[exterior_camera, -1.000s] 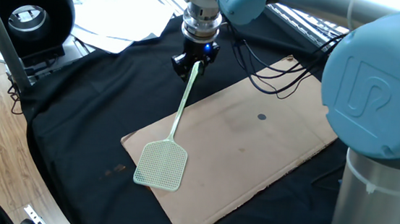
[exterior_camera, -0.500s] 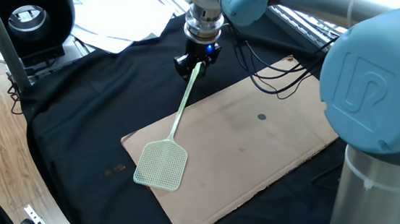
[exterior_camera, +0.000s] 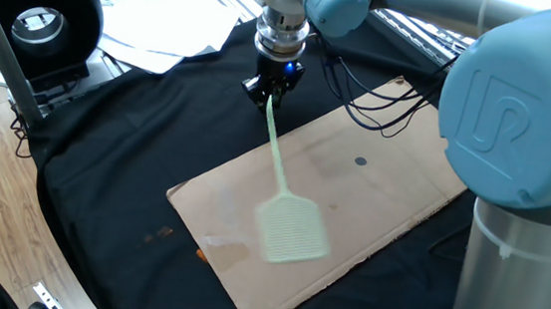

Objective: Swat with a flyswatter

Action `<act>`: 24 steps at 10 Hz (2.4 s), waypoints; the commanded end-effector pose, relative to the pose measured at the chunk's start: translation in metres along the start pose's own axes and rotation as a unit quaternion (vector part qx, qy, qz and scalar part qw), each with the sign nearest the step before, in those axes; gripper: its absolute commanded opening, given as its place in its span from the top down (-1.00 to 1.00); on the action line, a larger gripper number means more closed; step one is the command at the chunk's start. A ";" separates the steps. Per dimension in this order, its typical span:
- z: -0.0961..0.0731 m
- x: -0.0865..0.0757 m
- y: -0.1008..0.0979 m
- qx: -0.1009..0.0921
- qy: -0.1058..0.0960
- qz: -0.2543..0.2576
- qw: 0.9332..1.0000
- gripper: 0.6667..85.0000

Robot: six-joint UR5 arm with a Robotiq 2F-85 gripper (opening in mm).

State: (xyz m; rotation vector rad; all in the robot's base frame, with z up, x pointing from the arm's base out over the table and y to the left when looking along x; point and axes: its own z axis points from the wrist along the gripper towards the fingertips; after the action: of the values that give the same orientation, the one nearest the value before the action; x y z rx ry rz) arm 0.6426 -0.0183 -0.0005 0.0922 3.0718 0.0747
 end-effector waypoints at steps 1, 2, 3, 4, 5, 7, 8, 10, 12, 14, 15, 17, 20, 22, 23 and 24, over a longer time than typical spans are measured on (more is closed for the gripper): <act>-0.014 -0.001 -0.005 -0.004 0.012 0.011 1.000 0.49; -0.016 0.000 -0.003 0.004 0.018 0.024 1.000 0.78; -0.018 -0.001 0.001 0.003 0.019 0.027 0.999 0.91; -0.022 0.000 0.005 0.003 0.022 0.027 0.999 0.96; -0.029 0.000 0.010 0.004 0.026 0.026 0.999 0.96; -0.046 0.008 0.020 0.003 0.041 -0.005 0.999 0.98; -0.056 0.002 0.026 0.007 0.031 -0.032 0.999 0.98; -0.076 0.011 0.028 0.023 0.041 -0.125 0.991 0.98; -0.092 0.018 0.023 0.051 0.049 -0.212 0.975 0.98; -0.110 0.042 0.057 0.018 0.066 -0.221 0.973 0.98; -0.117 0.056 0.063 0.012 0.081 -0.233 0.969 0.98; -0.125 0.070 0.081 -0.019 0.082 -0.223 0.971 0.98; -0.125 0.063 0.071 0.009 0.061 -0.290 0.955 0.98; -0.118 0.057 0.061 0.032 0.056 -0.312 0.948 0.98; -0.111 0.054 0.056 0.036 0.049 -0.324 0.944 0.98; -0.103 0.052 0.056 0.035 0.041 -0.328 0.943 0.98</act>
State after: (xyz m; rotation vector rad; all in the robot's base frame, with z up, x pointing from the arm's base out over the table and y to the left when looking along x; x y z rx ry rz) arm 0.5824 0.0390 0.1110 -0.8699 3.0527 -0.0499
